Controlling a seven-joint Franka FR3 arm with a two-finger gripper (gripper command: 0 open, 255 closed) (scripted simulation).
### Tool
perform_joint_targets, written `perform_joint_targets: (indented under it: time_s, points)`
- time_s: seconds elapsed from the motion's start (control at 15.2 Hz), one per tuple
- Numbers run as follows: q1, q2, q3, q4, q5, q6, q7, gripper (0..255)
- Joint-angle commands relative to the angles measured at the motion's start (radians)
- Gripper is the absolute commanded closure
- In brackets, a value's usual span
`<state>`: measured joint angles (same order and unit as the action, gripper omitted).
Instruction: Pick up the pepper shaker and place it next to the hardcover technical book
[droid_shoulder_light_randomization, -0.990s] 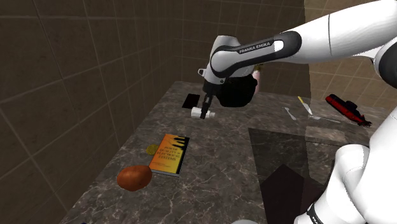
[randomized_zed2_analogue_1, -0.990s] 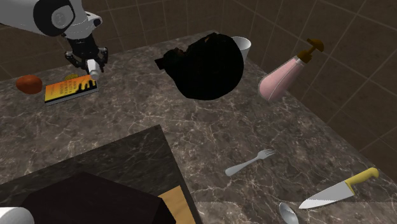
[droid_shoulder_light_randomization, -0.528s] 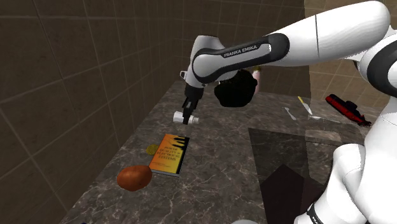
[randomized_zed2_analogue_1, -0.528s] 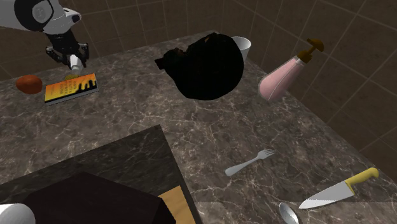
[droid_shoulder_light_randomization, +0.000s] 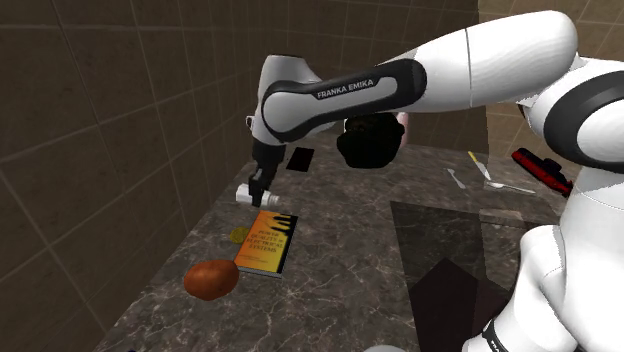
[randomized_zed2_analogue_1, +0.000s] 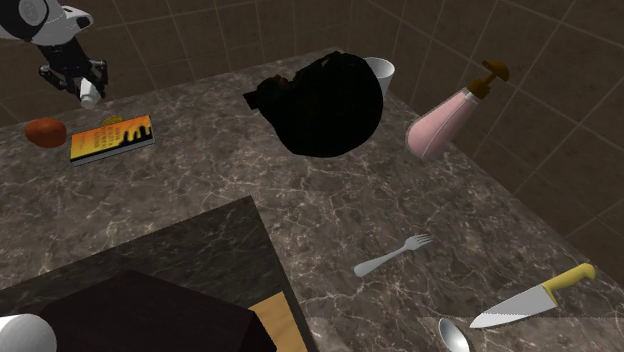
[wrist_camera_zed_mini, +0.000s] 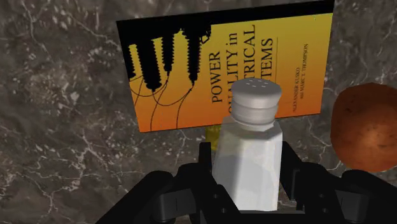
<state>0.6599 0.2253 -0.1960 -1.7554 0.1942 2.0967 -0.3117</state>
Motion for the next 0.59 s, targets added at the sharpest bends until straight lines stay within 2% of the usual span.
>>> perform_joint_targets:
  time_s: [0.0, 0.53]
  points:
    - [0.021, 0.053, 0.015, 0.071, 0.0, -0.013, 0.042, 255]
    - [0.089, 0.272, 0.056, 0.397, -0.009, -0.105, 0.184, 255]
